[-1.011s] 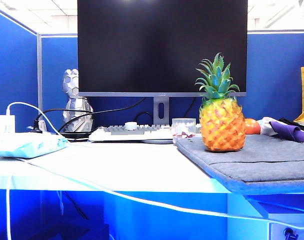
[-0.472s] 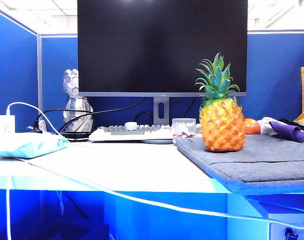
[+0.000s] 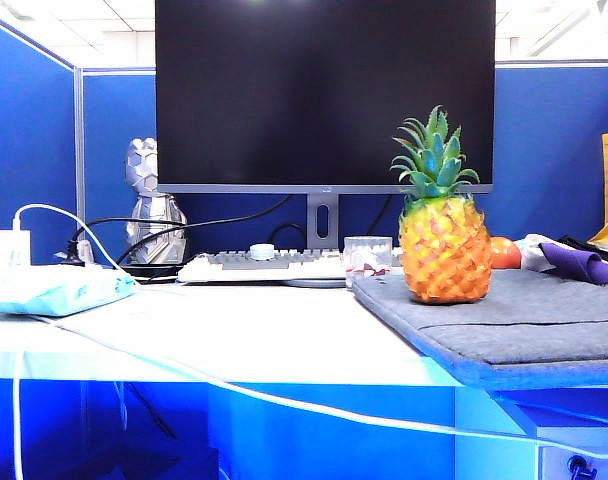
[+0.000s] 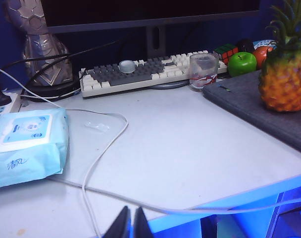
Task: Pick up the pineapple and place it above the gray bag.
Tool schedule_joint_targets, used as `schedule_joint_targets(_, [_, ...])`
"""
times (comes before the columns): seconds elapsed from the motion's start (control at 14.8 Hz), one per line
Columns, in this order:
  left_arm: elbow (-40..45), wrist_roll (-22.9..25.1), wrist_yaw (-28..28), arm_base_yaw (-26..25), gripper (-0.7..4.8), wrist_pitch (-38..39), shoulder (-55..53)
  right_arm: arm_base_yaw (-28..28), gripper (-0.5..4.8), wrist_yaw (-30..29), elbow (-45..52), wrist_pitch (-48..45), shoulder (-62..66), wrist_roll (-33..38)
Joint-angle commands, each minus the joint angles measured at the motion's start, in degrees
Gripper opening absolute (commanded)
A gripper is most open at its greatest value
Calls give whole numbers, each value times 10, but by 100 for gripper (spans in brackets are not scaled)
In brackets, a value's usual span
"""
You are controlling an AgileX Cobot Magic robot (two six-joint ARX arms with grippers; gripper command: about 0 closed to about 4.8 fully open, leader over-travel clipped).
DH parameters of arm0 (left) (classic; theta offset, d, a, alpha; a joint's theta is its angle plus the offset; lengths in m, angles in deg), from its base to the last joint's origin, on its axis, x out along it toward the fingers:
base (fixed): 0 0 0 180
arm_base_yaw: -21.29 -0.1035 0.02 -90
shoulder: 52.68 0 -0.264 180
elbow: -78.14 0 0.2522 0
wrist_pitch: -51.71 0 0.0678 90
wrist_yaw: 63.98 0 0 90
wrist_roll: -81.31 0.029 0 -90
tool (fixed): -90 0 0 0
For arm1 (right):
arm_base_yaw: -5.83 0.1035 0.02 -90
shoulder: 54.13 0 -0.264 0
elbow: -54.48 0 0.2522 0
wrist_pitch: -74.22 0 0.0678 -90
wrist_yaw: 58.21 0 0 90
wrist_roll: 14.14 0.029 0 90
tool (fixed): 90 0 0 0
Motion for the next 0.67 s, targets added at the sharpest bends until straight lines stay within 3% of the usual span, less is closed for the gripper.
schedule_joint_targets(0.07, [0, 0, 0, 0, 30, -6, -1, 0, -1, 17, 5, -14, 0, 12])
schedule_joint_targets(0.67, [0, 0, 0, 0, 30, -5, -1, 0, -1, 50, 5, 5, 0, 10])
